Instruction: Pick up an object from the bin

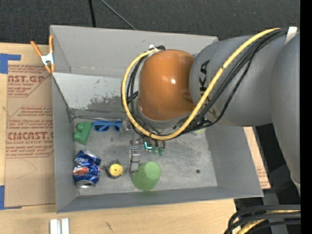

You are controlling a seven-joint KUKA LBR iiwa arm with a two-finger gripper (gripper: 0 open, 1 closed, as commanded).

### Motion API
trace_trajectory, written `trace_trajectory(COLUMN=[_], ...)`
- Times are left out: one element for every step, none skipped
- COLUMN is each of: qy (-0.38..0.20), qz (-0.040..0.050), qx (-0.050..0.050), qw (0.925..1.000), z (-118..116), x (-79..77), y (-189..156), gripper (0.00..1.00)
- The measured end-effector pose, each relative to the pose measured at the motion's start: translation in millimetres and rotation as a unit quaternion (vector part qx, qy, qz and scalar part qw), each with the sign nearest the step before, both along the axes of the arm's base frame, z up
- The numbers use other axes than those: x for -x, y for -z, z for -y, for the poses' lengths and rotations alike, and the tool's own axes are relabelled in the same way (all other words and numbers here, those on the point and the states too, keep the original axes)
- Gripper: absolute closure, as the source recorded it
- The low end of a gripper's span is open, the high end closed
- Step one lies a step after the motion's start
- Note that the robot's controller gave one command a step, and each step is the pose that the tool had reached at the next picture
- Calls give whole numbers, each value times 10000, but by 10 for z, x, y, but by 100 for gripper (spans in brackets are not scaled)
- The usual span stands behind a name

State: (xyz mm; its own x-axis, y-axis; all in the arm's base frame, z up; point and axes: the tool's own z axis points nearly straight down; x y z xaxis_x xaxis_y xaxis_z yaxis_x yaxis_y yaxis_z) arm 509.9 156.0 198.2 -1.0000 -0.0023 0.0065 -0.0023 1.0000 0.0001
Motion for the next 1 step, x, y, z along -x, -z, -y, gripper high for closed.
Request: trace_trajectory(qy=[9], qz=[37], qx=[-7], qw=[10000], z=[8], x=[-20], y=[-37], gripper=[100])
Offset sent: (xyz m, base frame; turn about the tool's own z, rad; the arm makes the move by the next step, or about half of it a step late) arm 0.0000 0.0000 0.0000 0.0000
